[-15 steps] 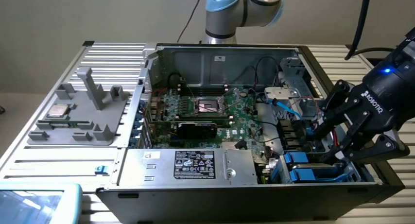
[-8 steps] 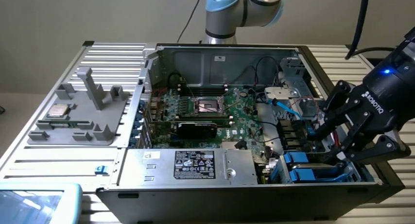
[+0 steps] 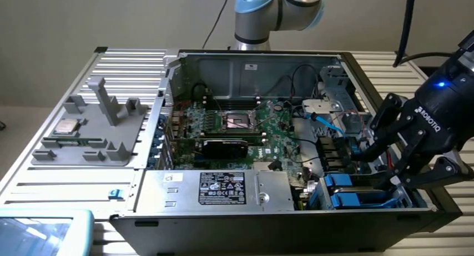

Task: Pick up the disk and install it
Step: 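Insert the first disk wire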

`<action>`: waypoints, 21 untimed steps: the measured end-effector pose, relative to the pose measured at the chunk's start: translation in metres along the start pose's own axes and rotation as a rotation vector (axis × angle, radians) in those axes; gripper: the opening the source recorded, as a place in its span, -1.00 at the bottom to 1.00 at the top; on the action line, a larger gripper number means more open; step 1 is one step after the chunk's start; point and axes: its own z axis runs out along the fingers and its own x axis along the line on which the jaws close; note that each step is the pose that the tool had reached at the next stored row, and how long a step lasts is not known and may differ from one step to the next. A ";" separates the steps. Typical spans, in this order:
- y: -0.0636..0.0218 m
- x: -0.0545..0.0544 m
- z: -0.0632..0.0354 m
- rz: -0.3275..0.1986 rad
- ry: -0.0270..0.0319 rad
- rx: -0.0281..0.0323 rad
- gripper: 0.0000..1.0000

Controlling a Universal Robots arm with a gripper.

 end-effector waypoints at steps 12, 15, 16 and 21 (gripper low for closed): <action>-0.0007 0.000 0.0002 -0.138 -0.0377 -0.0309 0.10; -0.0008 0.000 0.0002 -0.140 -0.0295 -0.0405 0.10; -0.0008 0.000 0.0001 -0.143 -0.0194 -0.0515 0.10; -0.0007 0.000 0.0003 -0.160 0.0138 -0.1148 0.10</action>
